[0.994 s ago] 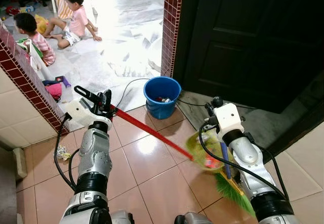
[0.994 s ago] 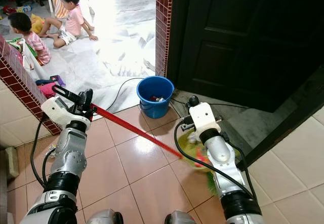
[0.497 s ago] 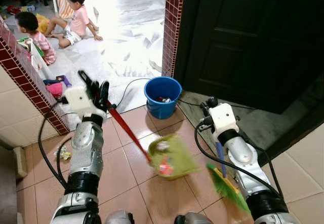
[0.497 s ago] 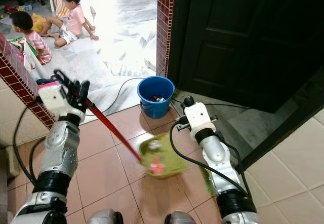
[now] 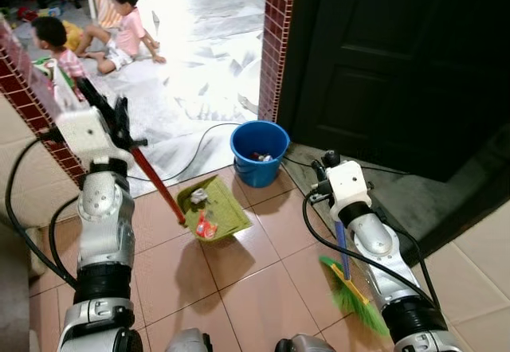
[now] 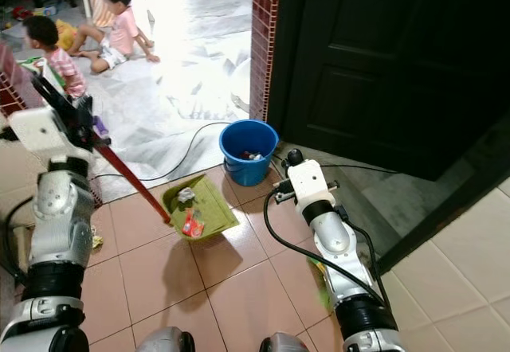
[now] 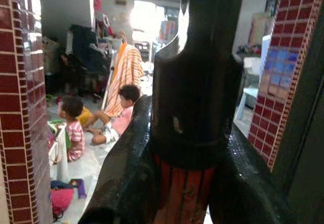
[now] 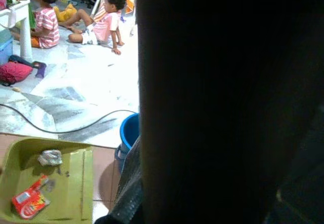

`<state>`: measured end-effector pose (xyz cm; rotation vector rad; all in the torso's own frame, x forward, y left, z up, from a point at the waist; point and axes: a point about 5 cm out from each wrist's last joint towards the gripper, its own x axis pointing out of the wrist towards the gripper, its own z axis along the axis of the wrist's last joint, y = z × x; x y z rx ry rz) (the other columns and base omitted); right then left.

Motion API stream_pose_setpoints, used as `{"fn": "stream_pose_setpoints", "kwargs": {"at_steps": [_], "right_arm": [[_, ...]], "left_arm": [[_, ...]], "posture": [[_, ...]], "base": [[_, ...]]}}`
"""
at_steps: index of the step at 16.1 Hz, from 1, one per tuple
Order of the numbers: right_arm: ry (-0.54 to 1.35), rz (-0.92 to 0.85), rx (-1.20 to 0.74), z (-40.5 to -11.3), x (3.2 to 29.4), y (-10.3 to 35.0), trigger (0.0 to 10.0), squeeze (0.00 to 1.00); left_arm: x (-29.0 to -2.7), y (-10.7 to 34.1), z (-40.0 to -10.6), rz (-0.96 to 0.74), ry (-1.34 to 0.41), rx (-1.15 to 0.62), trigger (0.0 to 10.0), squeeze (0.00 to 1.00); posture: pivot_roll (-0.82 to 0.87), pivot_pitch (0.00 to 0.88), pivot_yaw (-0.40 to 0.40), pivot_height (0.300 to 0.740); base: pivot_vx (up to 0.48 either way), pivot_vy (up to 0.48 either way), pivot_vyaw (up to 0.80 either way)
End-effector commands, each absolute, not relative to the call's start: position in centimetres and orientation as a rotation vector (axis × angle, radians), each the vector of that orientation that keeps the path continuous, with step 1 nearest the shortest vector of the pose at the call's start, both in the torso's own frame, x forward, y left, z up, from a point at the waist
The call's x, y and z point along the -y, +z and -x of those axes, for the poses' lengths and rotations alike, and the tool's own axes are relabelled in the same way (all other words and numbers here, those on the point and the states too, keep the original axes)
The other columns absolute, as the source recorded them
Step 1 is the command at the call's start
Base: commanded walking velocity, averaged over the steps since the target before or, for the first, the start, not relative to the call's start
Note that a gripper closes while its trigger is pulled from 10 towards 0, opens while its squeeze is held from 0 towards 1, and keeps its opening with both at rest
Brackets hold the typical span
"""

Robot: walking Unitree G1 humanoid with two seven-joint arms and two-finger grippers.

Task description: Sweep floor

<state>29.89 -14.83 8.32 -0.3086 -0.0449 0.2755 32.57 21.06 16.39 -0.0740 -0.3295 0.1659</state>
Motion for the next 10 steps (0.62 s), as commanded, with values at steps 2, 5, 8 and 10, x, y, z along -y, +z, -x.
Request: {"fn": "stream_pose_setpoints", "kwargs": {"at_steps": [2,5,8,10], "right_arm": [[0.268,0.297,0.087,-30.6,14.5,9.3,10.0,0.0],[0.282,0.257,0.111,-30.7,13.8,9.7,10.0,0.0],[0.328,0.208,0.152,-30.6,12.7,10.4,10.0,0.0],[0.328,0.21,0.148,-30.6,12.7,10.3,10.0,0.0]], "left_arm": [[-20.3,21.3,-33.1,0.102,0.164,0.506,10.0,0.0],[-19.7,23.4,-33.4,0.11,0.167,0.565,10.0,0.0],[-18.3,24.8,-33.9,0.142,0.15,0.6,10.0,0.0],[-18.1,25.1,-33.9,0.147,0.149,0.608,10.0,0.0]], "posture": [[-0.03,0.0,0.011,0.74],[-0.04,0.0,0.013,0.74],[-0.04,0.0,0.016,0.74],[-0.04,0.0,0.017,0.74]], "base": [[0.0,0.0,0.0],[0.0,0.0,0.0],[0.161,0.0,-0.27],[0.247,0.0,-0.8]]}}
